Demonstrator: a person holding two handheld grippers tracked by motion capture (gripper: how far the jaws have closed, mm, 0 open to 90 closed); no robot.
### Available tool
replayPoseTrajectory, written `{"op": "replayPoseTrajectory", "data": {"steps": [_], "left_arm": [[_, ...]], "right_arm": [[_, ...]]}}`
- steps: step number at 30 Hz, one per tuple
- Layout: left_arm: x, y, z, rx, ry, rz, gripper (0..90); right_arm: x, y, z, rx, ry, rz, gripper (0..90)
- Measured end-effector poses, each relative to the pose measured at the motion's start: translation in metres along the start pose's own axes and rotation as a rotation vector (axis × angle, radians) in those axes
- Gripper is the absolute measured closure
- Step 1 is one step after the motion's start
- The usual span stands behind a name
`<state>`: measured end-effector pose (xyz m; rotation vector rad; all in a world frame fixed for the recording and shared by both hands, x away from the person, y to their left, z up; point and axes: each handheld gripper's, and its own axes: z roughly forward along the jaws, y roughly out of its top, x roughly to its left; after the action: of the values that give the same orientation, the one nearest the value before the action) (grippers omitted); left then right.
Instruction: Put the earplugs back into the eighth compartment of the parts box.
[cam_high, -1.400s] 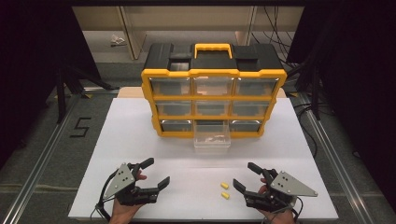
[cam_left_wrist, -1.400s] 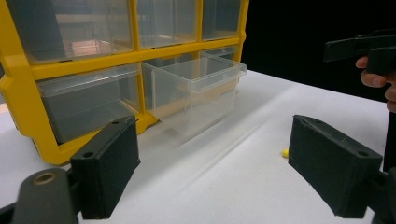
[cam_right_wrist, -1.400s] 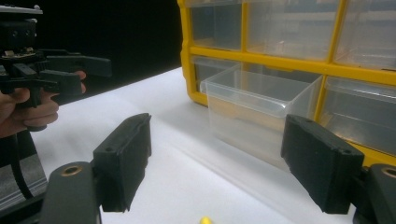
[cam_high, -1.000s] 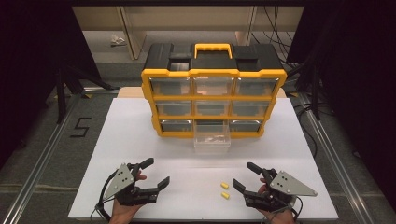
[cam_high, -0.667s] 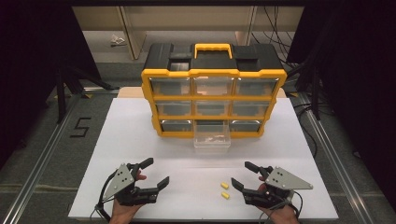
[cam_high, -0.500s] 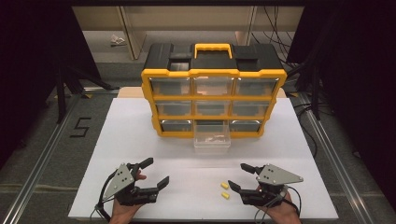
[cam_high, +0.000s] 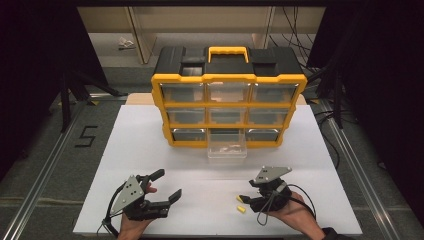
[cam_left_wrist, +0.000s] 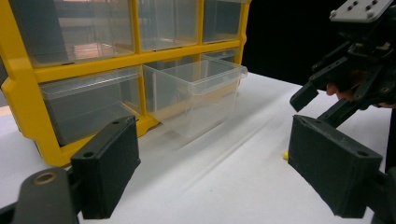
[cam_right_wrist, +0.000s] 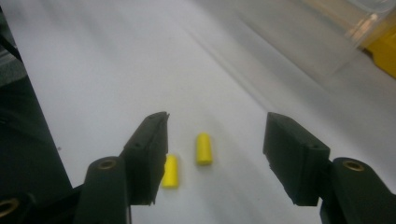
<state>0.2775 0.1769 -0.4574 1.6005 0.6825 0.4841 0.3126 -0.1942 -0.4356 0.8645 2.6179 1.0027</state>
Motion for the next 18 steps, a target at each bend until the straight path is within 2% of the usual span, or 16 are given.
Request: {"op": "replayPoseTrajectory", "data": {"steps": [4, 8, 18], "left_arm": [[0.000, 0.000, 0.000, -0.003, 0.000, 0.001, 16.0], [0.000, 0.000, 0.000, -0.002, 0.000, 0.001, 16.0], [0.000, 0.000, -0.001, -0.005, 0.007, 0.000, 16.1]], "right_arm": [[0.000, 0.002, 0.009, 0.050, 0.008, -0.011, 45.4], [-0.002, 0.004, 0.018, 0.096, 0.038, -0.002, 48.4], [-0.004, 0.007, 0.037, 0.192, 0.049, -0.010, 59.6]]}}
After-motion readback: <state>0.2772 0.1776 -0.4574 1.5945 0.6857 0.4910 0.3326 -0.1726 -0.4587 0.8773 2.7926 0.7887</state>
